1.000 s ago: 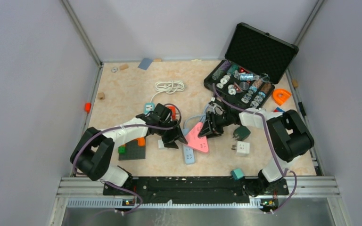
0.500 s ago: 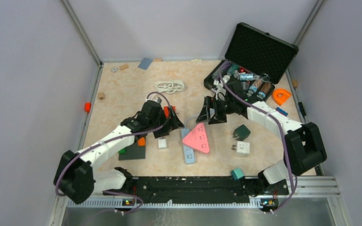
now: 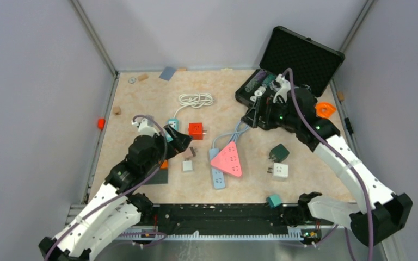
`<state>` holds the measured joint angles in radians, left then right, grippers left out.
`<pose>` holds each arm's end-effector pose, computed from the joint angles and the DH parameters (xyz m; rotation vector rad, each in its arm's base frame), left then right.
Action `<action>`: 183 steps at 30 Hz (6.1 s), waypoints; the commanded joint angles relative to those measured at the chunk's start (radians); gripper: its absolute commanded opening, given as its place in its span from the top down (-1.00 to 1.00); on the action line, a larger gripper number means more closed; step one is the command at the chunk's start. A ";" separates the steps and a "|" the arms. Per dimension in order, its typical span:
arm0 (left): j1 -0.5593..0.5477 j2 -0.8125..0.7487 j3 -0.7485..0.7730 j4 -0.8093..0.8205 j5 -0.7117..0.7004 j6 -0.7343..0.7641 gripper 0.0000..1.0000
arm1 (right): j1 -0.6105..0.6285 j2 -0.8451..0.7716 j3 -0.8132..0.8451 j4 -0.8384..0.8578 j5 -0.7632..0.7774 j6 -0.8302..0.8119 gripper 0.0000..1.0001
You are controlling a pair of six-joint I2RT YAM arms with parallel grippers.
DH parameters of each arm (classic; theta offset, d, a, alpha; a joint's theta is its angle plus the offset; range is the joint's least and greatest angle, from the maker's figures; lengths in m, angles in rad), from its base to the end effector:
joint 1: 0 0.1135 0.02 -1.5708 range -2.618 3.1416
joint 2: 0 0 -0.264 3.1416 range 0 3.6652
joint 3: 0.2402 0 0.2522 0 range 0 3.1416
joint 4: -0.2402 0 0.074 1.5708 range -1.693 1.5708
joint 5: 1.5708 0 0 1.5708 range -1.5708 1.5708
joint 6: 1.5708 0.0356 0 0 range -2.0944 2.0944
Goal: Insert the plug
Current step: Pick up the plug from the center of the board.
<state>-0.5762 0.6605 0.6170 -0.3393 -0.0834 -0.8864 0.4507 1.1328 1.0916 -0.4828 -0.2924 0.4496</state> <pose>0.1361 -0.0849 0.2839 -0.3750 2.0235 -0.8640 0.2195 0.1176 0.3484 -0.1862 2.1774 0.8354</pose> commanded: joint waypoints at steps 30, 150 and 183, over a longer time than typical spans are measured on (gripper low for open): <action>0.008 0.317 0.049 -0.314 0.026 0.066 -0.97 | -0.068 -0.113 -0.225 -0.039 0.138 0.099 -0.97; 0.070 0.170 0.239 0.129 0.968 1.215 1.00 | -0.104 -0.293 -0.303 0.506 -0.505 0.124 -0.91; -0.228 0.147 0.429 -0.356 0.864 2.343 1.00 | 0.166 0.013 0.097 0.170 -0.921 -0.581 -0.93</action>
<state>-0.7879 0.8021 0.9806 -0.6384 0.7952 1.3487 0.5816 1.0973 1.0760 -0.1753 -1.1992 0.0368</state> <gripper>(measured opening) 0.620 0.963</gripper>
